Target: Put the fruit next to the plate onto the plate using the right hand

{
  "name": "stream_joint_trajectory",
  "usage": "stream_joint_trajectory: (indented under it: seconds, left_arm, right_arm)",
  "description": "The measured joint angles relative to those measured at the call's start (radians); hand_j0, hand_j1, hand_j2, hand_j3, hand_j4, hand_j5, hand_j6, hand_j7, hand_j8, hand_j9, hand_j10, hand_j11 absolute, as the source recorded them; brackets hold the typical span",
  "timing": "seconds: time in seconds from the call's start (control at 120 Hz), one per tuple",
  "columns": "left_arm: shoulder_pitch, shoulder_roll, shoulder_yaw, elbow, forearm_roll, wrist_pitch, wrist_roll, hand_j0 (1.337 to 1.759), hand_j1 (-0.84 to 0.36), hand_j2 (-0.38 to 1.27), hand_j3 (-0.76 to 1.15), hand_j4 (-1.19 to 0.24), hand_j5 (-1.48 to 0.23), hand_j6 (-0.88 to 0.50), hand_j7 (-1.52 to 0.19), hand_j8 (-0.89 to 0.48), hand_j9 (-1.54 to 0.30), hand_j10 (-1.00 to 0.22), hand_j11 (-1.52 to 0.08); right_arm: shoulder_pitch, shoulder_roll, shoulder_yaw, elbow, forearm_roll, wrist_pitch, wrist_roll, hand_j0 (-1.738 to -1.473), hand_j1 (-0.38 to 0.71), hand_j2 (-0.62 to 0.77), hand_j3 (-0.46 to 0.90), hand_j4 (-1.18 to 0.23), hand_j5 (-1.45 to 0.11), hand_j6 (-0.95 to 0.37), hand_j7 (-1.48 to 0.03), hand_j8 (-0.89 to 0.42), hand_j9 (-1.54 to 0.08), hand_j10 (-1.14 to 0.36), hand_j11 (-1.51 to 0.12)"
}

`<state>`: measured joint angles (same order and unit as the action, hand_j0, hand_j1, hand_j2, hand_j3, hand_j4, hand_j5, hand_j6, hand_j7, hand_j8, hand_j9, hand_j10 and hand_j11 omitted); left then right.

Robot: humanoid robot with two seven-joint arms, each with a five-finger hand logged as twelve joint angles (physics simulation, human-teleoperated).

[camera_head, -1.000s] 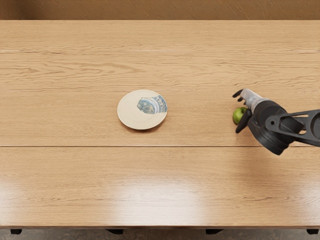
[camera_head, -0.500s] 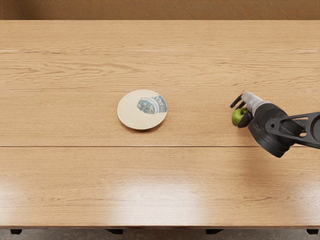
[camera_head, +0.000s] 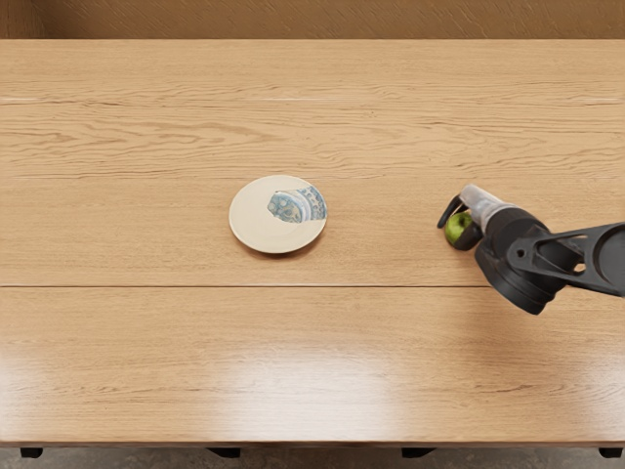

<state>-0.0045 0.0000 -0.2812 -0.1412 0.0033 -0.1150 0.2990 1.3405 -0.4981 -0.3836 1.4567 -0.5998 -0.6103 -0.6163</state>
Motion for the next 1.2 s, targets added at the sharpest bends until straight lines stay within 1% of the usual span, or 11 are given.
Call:
stream_joint_trajectory:
  seconds: [0.075, 0.175, 0.242, 0.417, 0.483, 0.558, 0.683, 0.825, 0.933, 1.1, 1.2]
  left_arm:
    - [0.0, 0.0, 0.0, 0.0, 0.0, 0.0, 0.0, 1.658, 0.34, 0.0, 0.0, -0.01, -0.01, -0.01, -0.01, -0.01, -0.01, -0.01, -0.01]
    - [0.0, 0.0, 0.0, 0.0, 0.0, 0.0, 0.0, 1.658, 0.34, 0.0, 0.0, -0.01, -0.01, -0.01, -0.01, -0.01, -0.01, -0.01, -0.01]
    - [0.0, 0.0, 0.0, 0.0, 0.0, 0.0, 0.0, 1.658, 0.34, 0.0, 0.0, -0.01, -0.01, -0.01, -0.01, -0.01, -0.01, -0.01, -0.01]
    - [0.0, 0.0, 0.0, 0.0, 0.0, 0.0, 0.0, 1.658, 0.34, 0.0, 0.0, -0.01, -0.01, -0.01, -0.01, -0.01, -0.01, -0.01, -0.01]
    - [0.0, 0.0, 0.0, 0.0, 0.0, 0.0, 0.0, 1.658, 0.34, 0.0, 0.0, -0.01, -0.01, -0.01, -0.01, -0.01, -0.01, -0.01, -0.01]
    - [0.0, 0.0, 0.0, 0.0, 0.0, 0.0, 0.0, 1.658, 0.34, 0.0, 0.0, -0.01, -0.01, -0.01, -0.01, -0.01, -0.01, -0.01, -0.01]
    - [0.0, 0.0, 0.0, 0.0, 0.0, 0.0, 0.0, 1.658, 0.34, 0.0, 0.0, -0.01, -0.01, -0.01, -0.01, -0.01, -0.01, -0.01, -0.01]
    - [0.0, 0.0, 0.001, 0.0, 0.0, 0.0, 0.0, 1.658, 0.34, 0.0, 0.0, -0.01, -0.01, -0.01, -0.01, -0.01, -0.01, -0.01, -0.01]
    - [0.0, 0.0, 0.001, 0.0, 0.0, 0.0, 0.0, 1.658, 0.34, 0.0, 0.0, -0.01, -0.01, -0.01, -0.01, -0.01, -0.01, -0.01, -0.01]
    - [0.0, 0.0, 0.0, 0.0, 0.0, 0.0, 0.0, 1.658, 0.34, 0.0, 0.0, -0.01, -0.01, -0.01, -0.01, -0.01, -0.01, -0.01, -0.01]
    - [0.0, 0.0, 0.0, 0.0, 0.0, 0.0, 0.0, 1.658, 0.34, 0.0, 0.0, -0.01, -0.01, -0.01, -0.01, -0.01, -0.01, -0.01, -0.01]
  right_arm:
    - [0.0, 0.0, 0.002, 0.002, 0.002, 0.003, 0.002, -1.625, 0.33, 0.02, 0.0, -0.79, -0.94, -0.32, -0.98, -0.18, -0.99, -0.38, -1.04]
    - [-0.001, 0.0, 0.003, 0.004, 0.004, 0.005, 0.004, -1.63, 0.32, 0.14, 0.0, -0.81, -1.02, -0.38, -1.04, -0.21, -1.06, -0.44, -1.11]
    - [0.0, 0.001, 0.004, 0.005, 0.007, 0.006, 0.006, -1.635, 0.33, 0.21, 0.0, -0.82, -1.07, -0.36, -1.06, -0.2, -1.1, -0.47, -1.14]
    - [0.009, 0.0, 0.041, 0.006, 0.02, 0.008, 0.009, -1.643, 0.28, 0.23, 0.0, -0.79, -1.18, -0.33, -1.1, -0.27, -1.18, -0.52, -1.21]
    - [0.024, 0.001, 0.062, 0.008, 0.018, 0.008, 0.009, -1.645, 0.26, 0.23, 0.0, -0.79, -1.2, -0.34, -1.11, -0.27, -1.19, -0.54, -1.22]
    - [0.042, 0.012, 0.086, 0.011, 0.018, 0.01, 0.007, -1.649, 0.27, 0.2, 0.0, -0.79, -1.23, -0.32, -1.12, -0.22, -1.23, -0.49, -1.23]
    - [0.054, 0.038, 0.131, 0.013, 0.018, 0.009, 0.005, -1.652, 0.29, 0.28, 0.0, -0.8, -1.25, -0.34, -1.13, -0.23, -1.22, -0.52, -1.23]
    - [0.084, 0.091, 0.186, 0.013, 0.019, 0.01, 0.005, -1.656, 0.31, 0.34, 0.0, -0.8, -1.27, -0.32, -1.13, -0.23, -1.24, -0.51, -1.24]
    - [0.1, 0.135, 0.223, 0.005, 0.019, 0.01, 0.005, -1.658, 0.32, 0.35, 0.0, -0.8, -1.28, -0.32, -1.13, -0.22, -1.25, -0.5, -1.25]
    - [0.104, 0.239, 0.256, -0.056, 0.02, 0.011, 0.006, -1.658, 0.36, 0.44, 0.0, -0.79, -1.3, -0.3, -1.13, -0.2, -1.26, -0.47, -1.27]
    - [0.102, 0.313, 0.266, -0.104, 0.021, 0.011, 0.006, -1.658, 0.37, 0.43, 0.0, -0.79, -1.31, -0.28, -1.13, -0.17, -1.27, -0.45, -1.28]
